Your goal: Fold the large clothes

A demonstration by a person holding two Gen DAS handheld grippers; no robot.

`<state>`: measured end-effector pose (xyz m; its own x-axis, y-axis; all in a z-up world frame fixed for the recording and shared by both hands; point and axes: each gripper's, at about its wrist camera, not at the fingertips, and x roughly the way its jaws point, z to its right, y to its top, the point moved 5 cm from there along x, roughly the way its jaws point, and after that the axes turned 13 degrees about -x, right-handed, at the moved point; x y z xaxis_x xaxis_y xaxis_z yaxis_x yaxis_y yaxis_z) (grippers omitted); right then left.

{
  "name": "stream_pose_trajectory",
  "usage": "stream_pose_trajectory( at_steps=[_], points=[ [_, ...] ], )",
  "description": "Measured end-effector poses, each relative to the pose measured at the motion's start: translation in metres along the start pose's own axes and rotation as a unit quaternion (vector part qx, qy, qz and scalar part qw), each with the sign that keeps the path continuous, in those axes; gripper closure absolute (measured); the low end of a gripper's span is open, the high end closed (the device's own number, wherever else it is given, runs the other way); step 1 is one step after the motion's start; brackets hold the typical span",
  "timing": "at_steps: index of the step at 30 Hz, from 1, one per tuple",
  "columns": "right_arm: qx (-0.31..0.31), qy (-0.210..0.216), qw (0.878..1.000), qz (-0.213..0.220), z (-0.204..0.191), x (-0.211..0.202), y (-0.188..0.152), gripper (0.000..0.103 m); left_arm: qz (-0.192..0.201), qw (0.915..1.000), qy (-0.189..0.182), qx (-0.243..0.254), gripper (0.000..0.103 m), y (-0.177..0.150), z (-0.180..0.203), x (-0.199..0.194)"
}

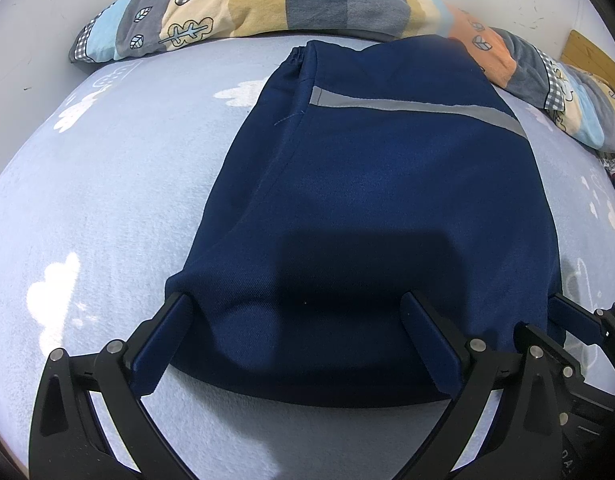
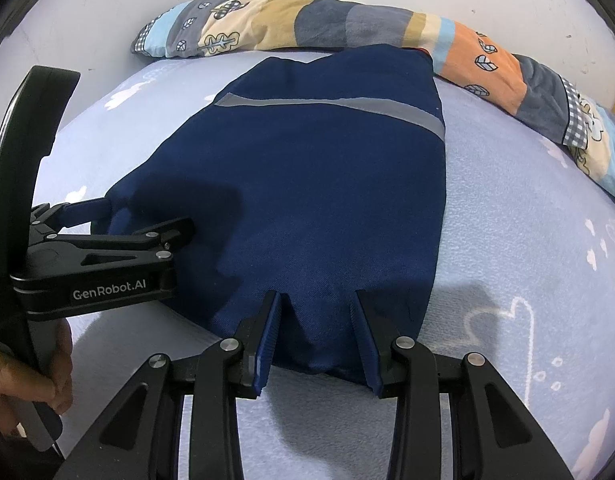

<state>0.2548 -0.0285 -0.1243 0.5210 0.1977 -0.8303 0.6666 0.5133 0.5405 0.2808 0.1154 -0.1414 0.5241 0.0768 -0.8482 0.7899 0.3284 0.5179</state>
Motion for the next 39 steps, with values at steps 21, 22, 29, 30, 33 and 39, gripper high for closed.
stream_pose_trajectory(
  at_steps=[21, 22, 29, 30, 33, 39],
  points=[
    [-0.001, -0.001, 1.0, -0.004, -0.0014, 0.0039, -0.0011, 0.064, 0.001, 1.0, 0.001, 0.0, 0.0, -0.0004, -0.0009, 0.0003],
    [-0.002, 0.0, 1.0, -0.005, -0.0012, 0.0042, -0.001, 0.064, 0.0, 1.0, 0.001, 0.0, 0.0, -0.0003, -0.001, 0.0003],
    [0.005, 0.007, 1.0, -0.005, 0.0001, 0.0057, -0.0013, 0.063, 0.0, 1.0, 0.001, 0.0, 0.0, -0.0007, -0.0006, -0.0001],
    [0.006, 0.008, 1.0, -0.006, 0.0005, 0.006, -0.0012, 0.063, 0.001, 1.0, 0.001, 0.0, 0.0, -0.001, -0.0004, -0.0004],
    [0.007, 0.01, 1.0, -0.006, 0.0015, 0.0067, -0.0012, 0.062, 0.001, 1.0, 0.001, 0.0, 0.0, -0.0008, -0.0005, -0.0002],
    [0.007, 0.009, 1.0, -0.005, 0.001, 0.007, -0.0014, 0.062, 0.001, 1.0, 0.001, 0.0, 0.0, -0.0011, -0.0007, -0.0001]
  ],
)
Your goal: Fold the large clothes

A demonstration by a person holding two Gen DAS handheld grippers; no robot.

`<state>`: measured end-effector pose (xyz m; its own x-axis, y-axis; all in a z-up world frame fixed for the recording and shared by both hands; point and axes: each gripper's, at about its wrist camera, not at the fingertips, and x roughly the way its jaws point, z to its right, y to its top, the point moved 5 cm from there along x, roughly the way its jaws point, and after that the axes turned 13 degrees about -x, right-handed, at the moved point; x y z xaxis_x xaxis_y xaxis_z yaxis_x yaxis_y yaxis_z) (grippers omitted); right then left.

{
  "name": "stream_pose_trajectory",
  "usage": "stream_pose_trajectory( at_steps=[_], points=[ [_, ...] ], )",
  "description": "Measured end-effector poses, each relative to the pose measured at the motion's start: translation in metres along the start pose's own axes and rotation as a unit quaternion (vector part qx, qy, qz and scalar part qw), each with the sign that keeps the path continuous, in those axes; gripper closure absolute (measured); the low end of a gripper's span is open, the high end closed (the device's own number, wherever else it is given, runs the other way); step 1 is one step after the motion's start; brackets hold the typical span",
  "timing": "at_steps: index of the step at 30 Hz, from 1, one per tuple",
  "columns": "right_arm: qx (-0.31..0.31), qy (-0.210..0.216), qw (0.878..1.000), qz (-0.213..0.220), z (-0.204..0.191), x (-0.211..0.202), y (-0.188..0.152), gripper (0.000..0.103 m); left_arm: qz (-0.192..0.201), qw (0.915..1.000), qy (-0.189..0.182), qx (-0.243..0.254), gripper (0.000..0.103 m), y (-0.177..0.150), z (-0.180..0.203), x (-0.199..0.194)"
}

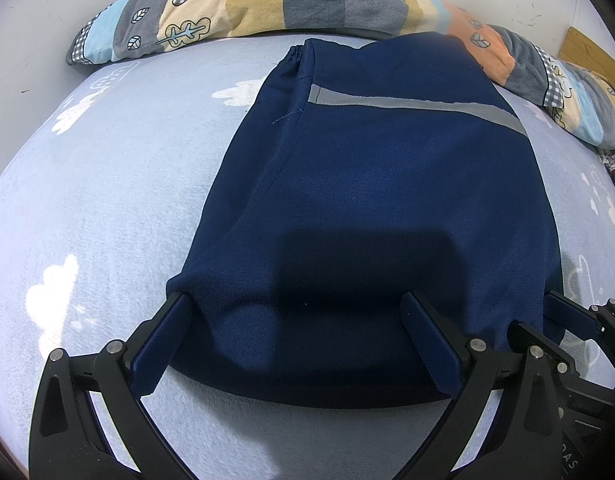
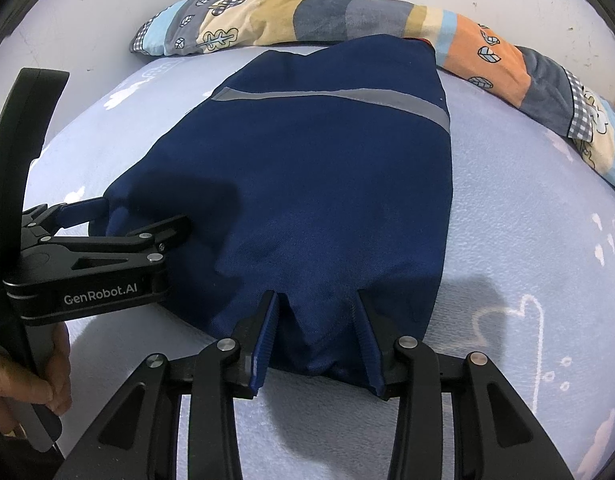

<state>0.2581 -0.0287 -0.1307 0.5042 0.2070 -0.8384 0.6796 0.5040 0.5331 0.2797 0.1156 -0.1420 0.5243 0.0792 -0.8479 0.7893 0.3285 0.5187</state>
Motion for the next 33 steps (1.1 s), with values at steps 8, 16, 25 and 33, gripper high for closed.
stream_pose_trajectory(
  at_steps=[8, 16, 25, 33],
  points=[
    [0.006, 0.009, 1.0, -0.003, 0.003, -0.002, 0.001, 0.062, -0.004, 1.0, 0.006, -0.003, 0.0, 0.002, 0.001, -0.002],
    [0.054, 0.063, 0.995, 0.046, 0.027, -0.044, 0.02, 0.061, 0.042, 0.9988, 0.016, -0.021, 0.0, 0.052, -0.017, -0.02],
    [0.1, 0.03, 0.992, 0.072, 0.089, -0.038, 0.088, 0.059, -0.003, 0.9926, -0.008, -0.121, 0.0, 0.09, -0.054, 0.007],
    [0.158, 0.036, 0.985, 0.053, 0.127, 0.032, 0.168, 0.06, 0.015, 0.9932, -0.076, -0.087, 0.0, 0.098, -0.012, -0.001]
  ],
)
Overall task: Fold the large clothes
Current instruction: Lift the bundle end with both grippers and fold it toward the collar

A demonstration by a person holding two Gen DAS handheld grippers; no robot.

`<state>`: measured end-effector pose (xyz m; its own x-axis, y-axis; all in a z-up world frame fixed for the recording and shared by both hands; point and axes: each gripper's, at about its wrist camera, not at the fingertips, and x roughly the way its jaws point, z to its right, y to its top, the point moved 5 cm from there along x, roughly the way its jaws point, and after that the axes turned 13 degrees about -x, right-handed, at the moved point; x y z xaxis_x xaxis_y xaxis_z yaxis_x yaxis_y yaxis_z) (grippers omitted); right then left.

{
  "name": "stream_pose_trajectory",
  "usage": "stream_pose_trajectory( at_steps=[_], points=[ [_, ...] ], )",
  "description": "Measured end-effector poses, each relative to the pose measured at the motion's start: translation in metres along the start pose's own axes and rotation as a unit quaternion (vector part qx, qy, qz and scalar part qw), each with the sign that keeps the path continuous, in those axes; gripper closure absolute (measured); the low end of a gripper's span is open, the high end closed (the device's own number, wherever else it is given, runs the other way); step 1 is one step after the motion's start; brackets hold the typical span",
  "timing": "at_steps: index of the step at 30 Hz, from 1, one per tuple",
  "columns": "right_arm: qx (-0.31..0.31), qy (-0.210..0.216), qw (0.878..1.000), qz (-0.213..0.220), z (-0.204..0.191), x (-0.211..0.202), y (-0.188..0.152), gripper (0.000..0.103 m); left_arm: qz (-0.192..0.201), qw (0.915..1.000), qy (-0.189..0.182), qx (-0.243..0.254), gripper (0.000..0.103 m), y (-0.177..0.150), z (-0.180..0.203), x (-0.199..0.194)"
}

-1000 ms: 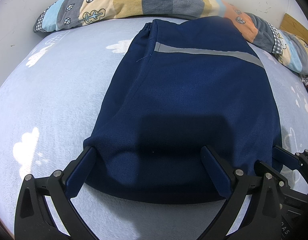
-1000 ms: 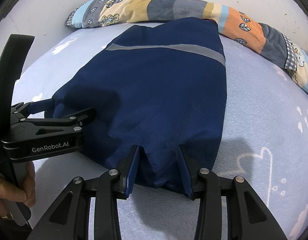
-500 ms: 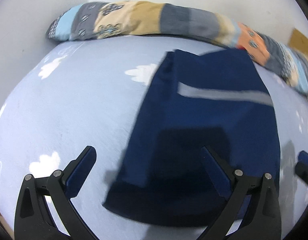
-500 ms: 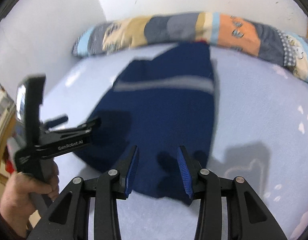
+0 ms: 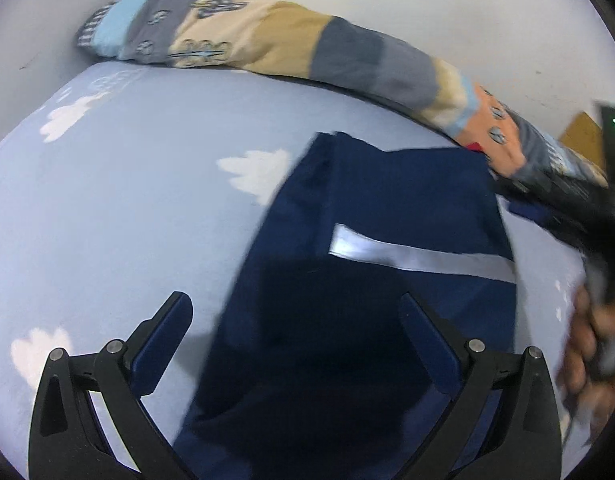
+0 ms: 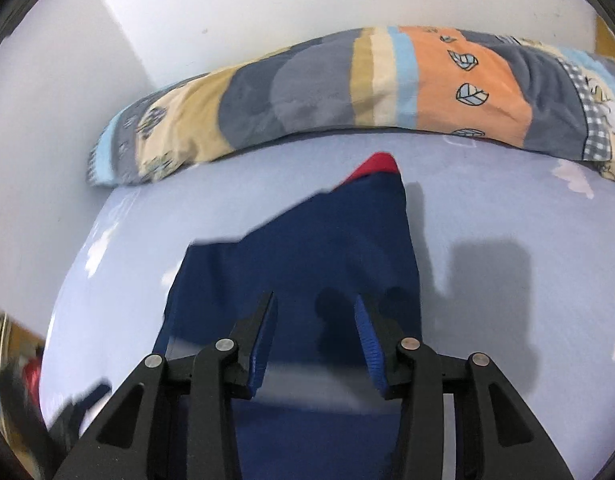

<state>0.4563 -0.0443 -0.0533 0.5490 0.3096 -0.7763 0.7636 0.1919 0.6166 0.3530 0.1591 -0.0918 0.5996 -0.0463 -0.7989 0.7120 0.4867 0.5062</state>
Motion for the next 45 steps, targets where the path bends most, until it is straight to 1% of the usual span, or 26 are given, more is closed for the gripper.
stream_pose_trajectory(
  at_steps=[2, 4, 5, 9, 12, 13, 15, 16, 18, 19, 20, 21, 23, 25, 26, 27, 29, 31, 33, 34, 36, 39, 43, 45],
  points=[
    [0.008, -0.009, 1.0, -0.014, 0.006, 0.018, 0.009, 0.059, -0.015, 0.9999, -0.002, 0.007, 0.0, -0.004, 0.003, 0.006],
    [0.009, -0.022, 0.999, -0.025, 0.011, 0.034, 0.016, 0.061, -0.029, 0.9995, 0.01, 0.011, 0.0, -0.008, 0.001, 0.015],
    [0.008, -0.035, 0.998, -0.043, 0.016, 0.046, 0.018, 0.061, -0.033, 0.9992, 0.017, 0.01, 0.0, -0.01, 0.0, 0.017],
    [0.006, -0.043, 0.996, -0.075, 0.022, 0.069, 0.014, 0.06, -0.067, 0.9968, 0.043, 0.007, 0.0, -0.016, -0.012, 0.033],
    [0.019, -0.036, 0.993, -0.109, 0.03, 0.085, 0.003, 0.06, -0.078, 0.9964, 0.032, -0.01, 0.0, -0.017, -0.016, 0.036],
    [0.02, -0.031, 0.993, -0.108, 0.031, 0.085, 0.002, 0.06, -0.077, 0.9965, 0.031, -0.008, 0.0, -0.016, -0.016, 0.034],
    [0.012, -0.021, 0.995, -0.095, 0.029, 0.073, 0.002, 0.06, -0.065, 0.9972, 0.037, -0.001, 0.0, -0.013, -0.015, 0.027],
    [0.012, -0.009, 0.996, -0.089, 0.028, 0.063, 0.0, 0.06, -0.06, 0.9976, 0.037, -0.001, 0.0, -0.01, -0.016, 0.023],
    [0.023, 0.026, 0.997, -0.068, 0.026, 0.038, -0.005, 0.059, -0.056, 0.9981, 0.025, -0.012, 0.0, -0.003, -0.02, 0.014],
    [0.024, 0.041, 0.997, -0.055, 0.025, 0.024, -0.009, 0.056, -0.055, 0.9982, 0.016, -0.02, 0.0, 0.0, -0.022, 0.01],
    [0.02, 0.049, 0.998, -0.045, 0.024, 0.009, -0.016, 0.054, -0.055, 0.9981, 0.012, -0.025, 0.0, 0.002, -0.023, 0.007],
    [0.015, 0.052, 0.998, -0.032, 0.023, -0.008, -0.026, 0.049, -0.054, 0.9981, 0.007, -0.028, 0.0, 0.004, -0.024, 0.004],
    [0.006, 0.064, 0.998, -0.022, 0.017, -0.029, -0.045, 0.048, -0.053, 0.9983, 0.005, -0.022, 0.0, 0.002, -0.024, 0.003],
    [0.0, 0.07, 0.997, -0.018, 0.01, -0.043, -0.068, 0.048, -0.061, 0.998, 0.015, -0.008, 0.0, -0.003, -0.021, 0.008],
    [-0.001, 0.072, 0.997, -0.02, 0.009, -0.046, -0.078, 0.048, -0.068, 0.9975, 0.021, 0.0, 0.0, -0.003, -0.02, 0.014],
    [-0.002, 0.066, 0.997, -0.03, 0.006, -0.044, -0.092, 0.048, -0.075, 0.9967, 0.03, 0.01, 0.0, -0.008, -0.019, 0.019],
    [-0.017, 0.05, 0.997, -0.052, -0.001, -0.03, -0.103, 0.048, -0.091, 0.9945, 0.044, 0.027, 0.0, -0.017, -0.017, 0.03],
    [-0.034, 0.027, 0.997, -0.058, -0.005, -0.024, -0.11, 0.047, -0.099, 0.9941, 0.038, 0.027, 0.0, -0.02, -0.018, 0.034],
    [-0.04, 0.025, 0.997, -0.061, -0.007, -0.022, -0.108, 0.045, -0.105, 0.9939, 0.028, 0.02, 0.0, -0.016, -0.022, 0.033],
    [-0.038, 0.028, 0.997, -0.063, -0.006, -0.022, -0.108, 0.046, -0.102, 0.9942, 0.027, 0.019, 0.0, -0.013, -0.022, 0.031],
    [-0.025, 0.053, 0.997, -0.052, -0.001, -0.032, -0.103, 0.046, -0.091, 0.9955, 0.022, 0.019, 0.0, -0.004, -0.028, 0.025],
    [-0.002, 0.088, 0.996, -0.03, 0.011, -0.045, -0.1, 0.046, -0.083, 0.9965, -0.005, -0.003, 0.0, 0.01, -0.04, 0.015],
    [0.014, 0.104, 0.994, -0.034, 0.029, -0.049, -0.105, 0.044, -0.109, 0.9925, -0.032, -0.047, 0.0, 0.016, -0.062, 0.016],
    [0.028, 0.121, 0.992, -0.035, 0.038, -0.05, -0.113, 0.043, -0.131, 0.9874, -0.049, -0.074, 0.0, 0.015, -0.071, 0.02]
  ],
)
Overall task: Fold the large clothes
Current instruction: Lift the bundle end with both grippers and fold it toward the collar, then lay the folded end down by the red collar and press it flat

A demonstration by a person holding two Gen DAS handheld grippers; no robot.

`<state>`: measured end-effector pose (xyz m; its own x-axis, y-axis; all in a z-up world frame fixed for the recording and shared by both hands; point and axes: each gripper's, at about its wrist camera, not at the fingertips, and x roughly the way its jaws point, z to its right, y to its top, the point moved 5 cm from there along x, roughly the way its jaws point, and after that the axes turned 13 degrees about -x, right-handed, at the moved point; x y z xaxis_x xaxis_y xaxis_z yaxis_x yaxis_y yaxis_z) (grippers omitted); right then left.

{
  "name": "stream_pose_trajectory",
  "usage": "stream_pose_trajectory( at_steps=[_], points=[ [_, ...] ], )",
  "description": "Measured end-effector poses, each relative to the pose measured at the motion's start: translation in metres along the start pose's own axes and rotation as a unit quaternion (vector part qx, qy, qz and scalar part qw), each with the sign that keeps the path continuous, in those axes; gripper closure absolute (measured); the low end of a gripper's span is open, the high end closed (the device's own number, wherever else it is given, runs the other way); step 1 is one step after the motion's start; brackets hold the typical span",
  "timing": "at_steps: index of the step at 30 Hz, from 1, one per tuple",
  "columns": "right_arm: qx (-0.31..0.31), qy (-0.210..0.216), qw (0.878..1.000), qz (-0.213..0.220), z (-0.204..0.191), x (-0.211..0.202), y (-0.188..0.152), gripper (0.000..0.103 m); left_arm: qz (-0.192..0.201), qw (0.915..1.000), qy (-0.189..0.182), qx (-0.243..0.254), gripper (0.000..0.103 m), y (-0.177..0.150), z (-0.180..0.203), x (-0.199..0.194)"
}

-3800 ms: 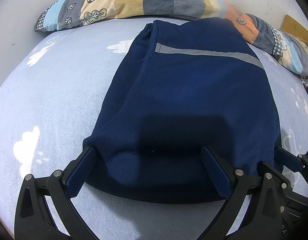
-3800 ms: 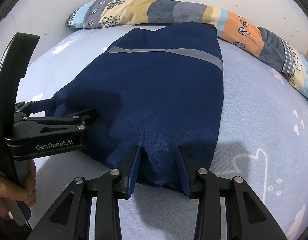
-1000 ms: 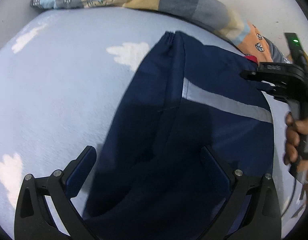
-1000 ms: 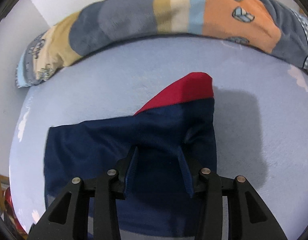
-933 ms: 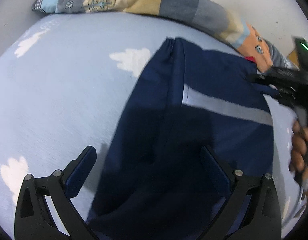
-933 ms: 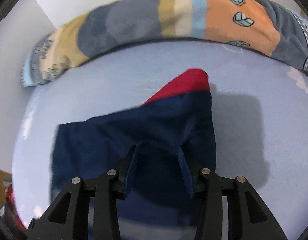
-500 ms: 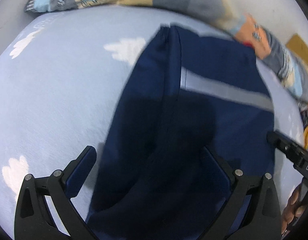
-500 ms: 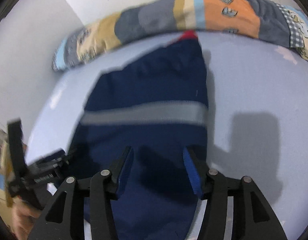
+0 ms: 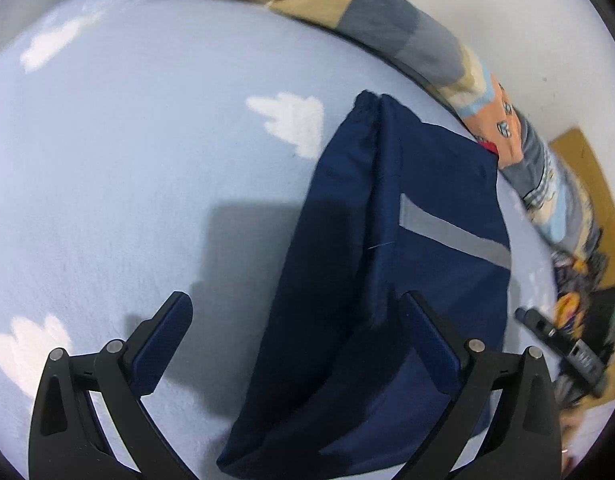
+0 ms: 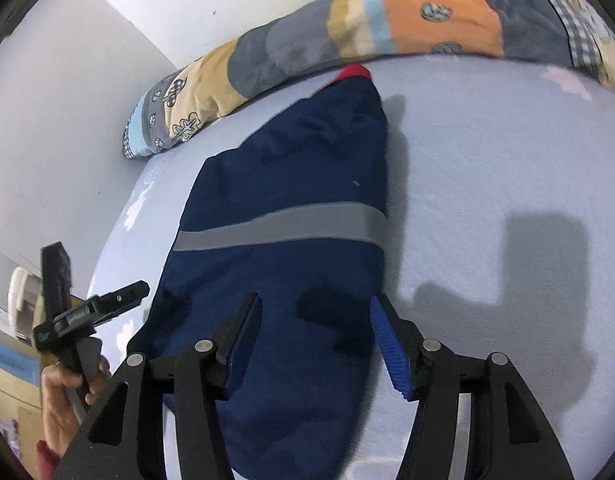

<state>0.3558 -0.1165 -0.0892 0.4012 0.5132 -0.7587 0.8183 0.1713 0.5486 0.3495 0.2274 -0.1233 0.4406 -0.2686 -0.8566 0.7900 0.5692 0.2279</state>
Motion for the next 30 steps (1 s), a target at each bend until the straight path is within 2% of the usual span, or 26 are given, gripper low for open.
stream_pose_trajectory(
  at_steps=[4, 7, 11, 19, 22, 25, 30],
  points=[
    [0.03, 0.042, 0.999, 0.013, 0.015, -0.003, -0.014, 0.041, -0.024, 0.9978, -0.045, -0.043, 0.0, -0.002, -0.006, 0.002],
    [0.055, 0.048, 0.997, 0.009, 0.025, -0.003, -0.019, 0.041, -0.031, 0.9965, -0.062, -0.046, 0.0, -0.005, 0.0, 0.003],
    [0.081, 0.089, 0.993, 0.015, 0.029, 0.001, -0.022, 0.039, -0.039, 0.995, -0.08, -0.046, 0.0, -0.007, 0.005, 0.007],
    [0.094, 0.117, 0.989, 0.0, 0.03, 0.019, -0.028, 0.039, -0.064, 0.9898, -0.114, -0.056, 0.0, -0.008, 0.005, 0.026],
    [0.096, 0.128, 0.987, -0.004, 0.029, 0.028, -0.029, 0.039, -0.064, 0.9839, -0.148, -0.077, 0.0, -0.003, 0.003, 0.028],
    [0.094, 0.146, 0.985, 0.002, 0.029, 0.033, -0.028, 0.036, -0.067, 0.9772, -0.178, -0.094, 0.0, 0.004, 0.0, 0.031],
    [0.084, 0.165, 0.983, 0.007, 0.024, 0.044, -0.019, 0.028, -0.065, 0.9742, -0.195, -0.093, 0.0, 0.009, 0.005, 0.037]
  ],
)
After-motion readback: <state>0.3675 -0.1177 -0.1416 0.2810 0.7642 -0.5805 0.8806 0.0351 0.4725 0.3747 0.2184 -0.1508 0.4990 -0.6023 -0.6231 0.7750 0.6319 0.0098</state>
